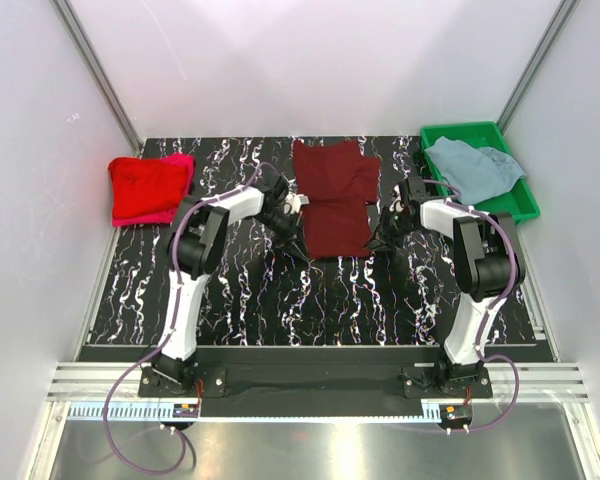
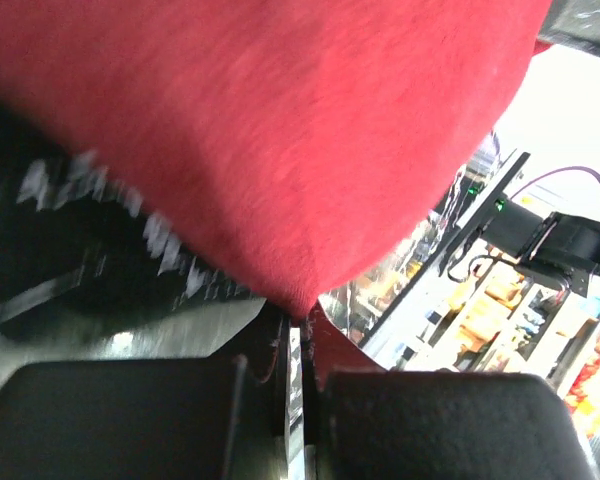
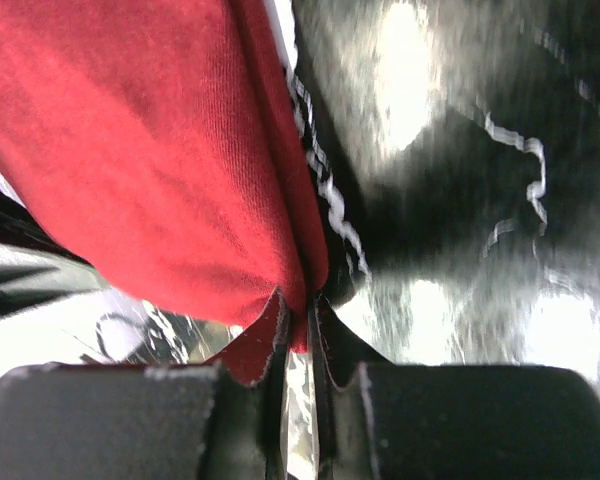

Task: Fold and stack the t-shirts
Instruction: Fold the tshirt

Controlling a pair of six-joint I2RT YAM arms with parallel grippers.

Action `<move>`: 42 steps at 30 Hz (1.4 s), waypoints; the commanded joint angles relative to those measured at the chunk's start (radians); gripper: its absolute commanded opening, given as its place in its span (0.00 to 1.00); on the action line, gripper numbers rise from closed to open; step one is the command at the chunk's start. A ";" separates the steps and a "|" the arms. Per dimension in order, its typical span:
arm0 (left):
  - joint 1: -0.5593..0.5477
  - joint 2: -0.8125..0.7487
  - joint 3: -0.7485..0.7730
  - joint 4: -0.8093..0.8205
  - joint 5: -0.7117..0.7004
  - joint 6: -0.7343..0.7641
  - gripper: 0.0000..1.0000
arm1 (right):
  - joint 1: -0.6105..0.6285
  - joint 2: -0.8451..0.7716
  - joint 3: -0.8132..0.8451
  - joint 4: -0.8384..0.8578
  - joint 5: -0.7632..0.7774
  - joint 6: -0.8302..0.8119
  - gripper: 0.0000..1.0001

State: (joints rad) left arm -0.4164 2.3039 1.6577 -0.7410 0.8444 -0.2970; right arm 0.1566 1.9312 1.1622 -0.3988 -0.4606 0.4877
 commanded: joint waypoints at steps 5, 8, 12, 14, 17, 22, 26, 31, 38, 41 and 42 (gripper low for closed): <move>0.064 -0.175 -0.032 -0.069 -0.001 0.081 0.00 | -0.019 -0.144 0.013 -0.103 -0.015 -0.093 0.00; 0.061 -0.201 -0.027 -0.070 0.007 0.088 0.00 | -0.019 -0.173 0.008 -0.107 -0.042 -0.093 0.00; 0.051 -0.251 -0.024 -0.092 0.015 0.111 0.00 | -0.017 -0.230 0.007 -0.129 -0.052 -0.106 0.00; 0.045 -0.273 -0.030 -0.097 0.019 0.111 0.00 | -0.019 -0.250 0.005 -0.140 -0.055 -0.115 0.00; 0.034 -0.331 -0.055 -0.098 0.019 0.113 0.00 | -0.019 -0.297 0.005 -0.158 -0.059 -0.123 0.00; 0.018 -0.431 -0.113 -0.098 0.016 0.108 0.00 | -0.019 -0.383 0.027 -0.209 -0.067 -0.127 0.00; 0.008 -0.489 -0.145 -0.100 0.018 0.101 0.00 | -0.019 -0.428 0.069 -0.258 -0.075 -0.136 0.00; 0.005 -0.512 -0.122 -0.103 -0.004 0.099 0.00 | -0.019 -0.440 0.097 -0.256 -0.069 -0.129 0.00; 0.021 -0.384 -0.012 -0.110 -0.037 0.139 0.00 | -0.020 -0.315 0.181 -0.201 -0.052 -0.143 0.00; 0.036 -0.313 0.061 -0.118 -0.048 0.153 0.00 | -0.022 -0.249 0.229 -0.186 -0.044 -0.156 0.00; 0.041 -0.295 0.080 -0.118 -0.050 0.154 0.00 | -0.020 -0.220 0.241 -0.178 -0.046 -0.162 0.00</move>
State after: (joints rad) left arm -0.3985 1.9545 1.6577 -0.8589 0.8185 -0.1707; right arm 0.1467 1.6646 1.3338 -0.6258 -0.5259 0.3542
